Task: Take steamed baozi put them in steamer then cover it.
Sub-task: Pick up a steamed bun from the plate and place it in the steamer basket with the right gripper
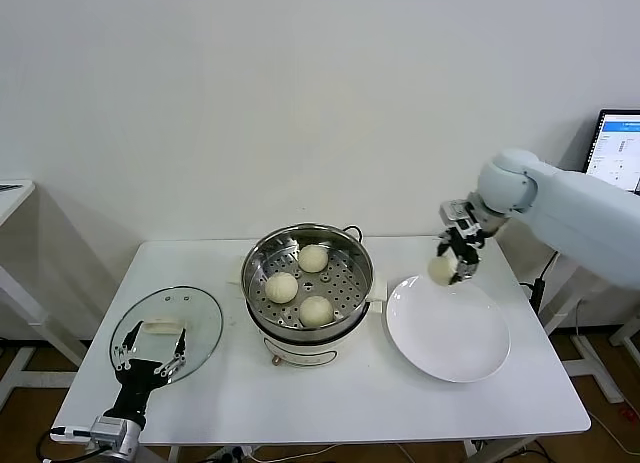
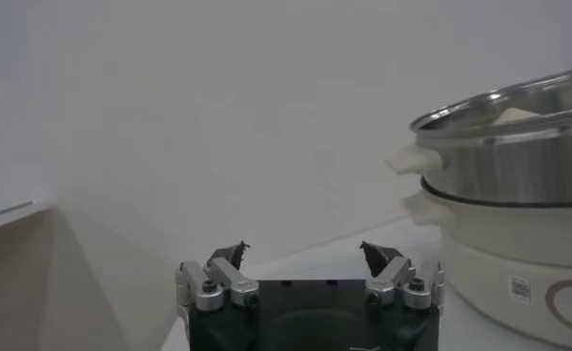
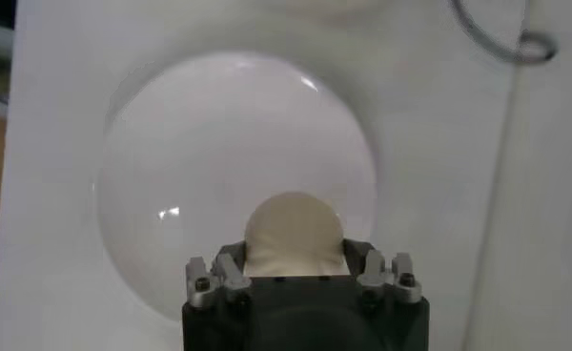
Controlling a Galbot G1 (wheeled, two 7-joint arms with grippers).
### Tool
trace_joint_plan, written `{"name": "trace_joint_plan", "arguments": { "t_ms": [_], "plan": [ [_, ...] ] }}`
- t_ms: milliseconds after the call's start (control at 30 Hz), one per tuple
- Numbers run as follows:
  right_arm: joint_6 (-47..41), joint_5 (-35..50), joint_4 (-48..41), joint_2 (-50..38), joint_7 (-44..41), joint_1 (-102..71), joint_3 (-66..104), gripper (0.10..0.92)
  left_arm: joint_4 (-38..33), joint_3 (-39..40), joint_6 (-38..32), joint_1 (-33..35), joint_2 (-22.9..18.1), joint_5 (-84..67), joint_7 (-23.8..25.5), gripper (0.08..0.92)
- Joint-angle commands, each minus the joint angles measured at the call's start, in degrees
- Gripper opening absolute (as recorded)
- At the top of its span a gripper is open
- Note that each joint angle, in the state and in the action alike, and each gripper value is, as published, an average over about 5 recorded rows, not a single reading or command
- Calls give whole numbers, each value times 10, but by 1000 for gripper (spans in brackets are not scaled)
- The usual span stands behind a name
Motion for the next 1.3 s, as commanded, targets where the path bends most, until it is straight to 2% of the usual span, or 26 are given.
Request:
{"name": "trace_joint_plan", "arguments": {
  "t_ms": [33, 333, 633, 1300],
  "plan": [
    [-85, 157, 67, 79, 23, 146, -122, 679, 1, -2, 0, -1, 1, -3, 2, 823],
    [-95, 180, 0, 200, 33, 123, -104, 679, 6, -16, 0, -3, 2, -10, 8, 823],
    [-89, 171, -85, 281, 30, 92, -96, 679, 12, -29, 2, -8, 3, -16, 13, 823],
    [-87, 116, -111, 262, 27, -15, -60, 679, 20, -36, 4, -13, 6, -18, 14, 823]
  ]
}}
